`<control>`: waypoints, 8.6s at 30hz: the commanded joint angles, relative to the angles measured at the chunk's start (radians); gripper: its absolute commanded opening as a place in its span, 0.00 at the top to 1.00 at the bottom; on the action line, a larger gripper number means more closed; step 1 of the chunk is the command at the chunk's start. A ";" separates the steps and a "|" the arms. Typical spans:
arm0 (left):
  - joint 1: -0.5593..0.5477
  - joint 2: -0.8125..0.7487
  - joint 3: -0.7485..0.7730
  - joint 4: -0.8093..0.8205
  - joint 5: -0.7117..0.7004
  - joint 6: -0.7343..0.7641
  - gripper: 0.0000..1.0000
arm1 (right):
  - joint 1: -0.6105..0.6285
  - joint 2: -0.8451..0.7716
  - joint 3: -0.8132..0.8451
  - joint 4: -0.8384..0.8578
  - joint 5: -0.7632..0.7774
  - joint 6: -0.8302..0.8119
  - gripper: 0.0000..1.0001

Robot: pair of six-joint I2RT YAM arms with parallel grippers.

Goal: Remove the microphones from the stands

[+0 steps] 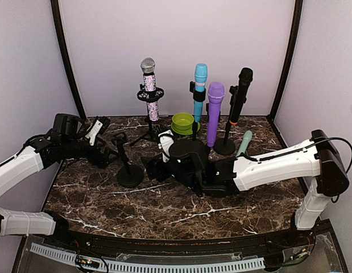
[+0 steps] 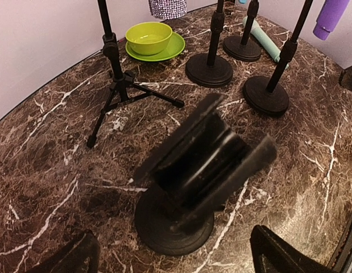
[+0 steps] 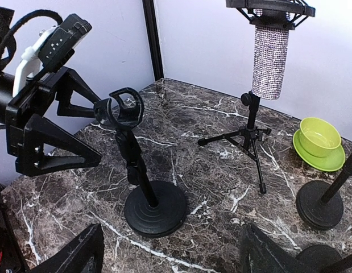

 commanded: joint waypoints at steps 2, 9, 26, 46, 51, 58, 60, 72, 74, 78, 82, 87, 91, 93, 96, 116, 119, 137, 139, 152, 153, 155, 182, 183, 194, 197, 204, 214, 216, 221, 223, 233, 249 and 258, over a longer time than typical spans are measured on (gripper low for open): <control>0.004 0.062 -0.036 0.198 0.002 -0.022 0.09 | 0.011 -0.041 0.003 0.035 0.048 0.025 0.19; 0.004 0.113 -0.131 0.412 0.062 0.002 0.20 | 0.011 -0.051 0.019 0.008 0.092 0.014 0.23; 0.097 0.242 -0.089 0.518 0.151 0.069 0.78 | 0.011 -0.037 0.077 -0.040 0.124 -0.007 0.34; 0.455 0.728 0.386 0.643 0.110 0.190 1.00 | 0.011 -0.049 0.107 -0.110 0.182 0.002 0.39; 0.474 0.795 0.428 0.677 0.071 0.208 1.00 | 0.011 -0.096 0.074 -0.154 0.186 0.061 0.38; 0.476 0.765 0.402 0.620 0.091 0.249 0.39 | 0.011 -0.200 0.013 -0.217 0.192 0.113 0.31; 0.476 0.738 0.402 0.552 0.105 0.253 0.15 | 0.012 -0.217 0.037 -0.279 0.207 0.102 0.27; 0.481 0.465 0.433 -0.018 0.133 0.297 0.01 | -0.010 -0.493 0.083 -0.565 0.269 0.172 0.18; 0.481 0.433 0.443 -0.098 0.127 0.306 0.01 | -0.018 -0.524 0.079 -0.639 0.269 0.206 0.18; 0.483 0.360 0.428 -0.204 0.141 0.326 0.01 | -0.077 -0.583 0.031 -0.746 0.244 0.281 0.18; 0.483 0.318 0.442 -0.292 0.194 0.305 0.01 | -0.135 -0.592 -0.008 -0.741 0.251 0.262 0.16; 0.483 0.309 0.484 -0.412 0.259 0.290 0.01 | -0.138 -0.517 0.010 -0.647 0.296 0.148 0.09; 0.483 0.272 0.458 -0.426 0.271 0.307 0.01 | -0.138 -0.432 0.045 -0.574 0.347 0.077 0.08; 0.483 0.252 0.444 -0.422 0.276 0.303 0.01 | -0.138 -0.392 0.064 -0.553 0.373 0.058 0.10; 0.483 0.224 0.419 -0.402 0.289 0.290 0.01 | -0.138 -0.336 0.089 -0.542 0.469 0.058 0.17; 0.483 0.159 0.374 -0.390 0.326 0.294 0.01 | -0.132 -0.339 -0.040 -0.141 0.426 -0.116 0.86; 0.482 0.153 0.375 -0.391 0.337 0.291 0.01 | -0.119 -0.339 -0.037 -0.102 0.385 -0.144 0.88; 0.479 0.004 0.305 -0.492 0.772 0.465 0.01 | -0.050 -0.197 0.168 -0.006 -0.163 -0.153 0.92; 0.476 0.000 0.308 -0.498 0.796 0.477 0.01 | -0.047 -0.169 0.187 0.023 -0.213 -0.161 0.92; 0.340 -0.004 0.292 -0.487 0.803 0.495 0.01 | -0.032 -0.042 0.183 0.169 -0.399 -0.221 0.91; 0.323 -0.006 0.286 -0.484 0.801 0.500 0.01 | -0.032 -0.043 0.176 0.169 -0.415 -0.227 0.89; 0.290 -0.009 0.273 -0.464 0.794 0.505 0.01 | -0.031 -0.049 0.155 0.162 -0.436 -0.234 0.81; 0.090 0.253 0.530 -0.512 0.860 0.770 0.16 | -0.060 -0.042 0.260 0.048 -0.533 -0.212 0.50; 0.089 0.258 0.533 -0.531 0.863 0.785 0.17 | -0.062 -0.040 0.263 0.044 -0.536 -0.210 0.51; 0.073 0.287 0.577 -0.633 0.877 0.879 0.24 | -0.069 -0.024 0.278 0.044 -0.545 -0.211 0.60; 0.058 0.314 0.614 -0.697 0.885 0.940 0.35 | -0.070 -0.028 0.278 0.046 -0.543 -0.213 0.63; 0.053 0.421 0.738 -0.984 0.889 1.162 0.56 | -0.071 -0.045 0.258 0.053 -0.532 -0.214 0.68; 0.053 0.391 0.725 -0.908 0.857 1.147 0.41 | -0.072 -0.062 0.242 0.052 -0.524 -0.218 0.73; 0.052 0.393 0.730 -0.914 0.851 1.155 0.43 | -0.072 -0.065 0.240 0.051 -0.523 -0.218 0.75; 0.053 0.415 0.745 -0.964 0.834 1.199 0.56 | -0.073 -0.068 0.236 0.050 -0.524 -0.218 0.78; 0.053 0.419 0.742 -0.971 0.820 1.219 0.62 | -0.074 -0.070 0.236 0.051 -0.523 -0.218 0.79; 0.050 0.415 0.741 -0.855 0.796 1.104 1.00 | -0.076 -0.109 0.262 0.052 -0.507 -0.235 0.86; 0.049 0.362 0.695 -0.709 0.734 0.991 0.81 | -0.126 -0.412 0.100 -0.077 -0.132 -0.141 0.98; 0.048 0.321 0.669 -0.673 0.710 0.943 0.10 | -0.263 -0.632 -0.266 -0.262 0.094 0.325 1.00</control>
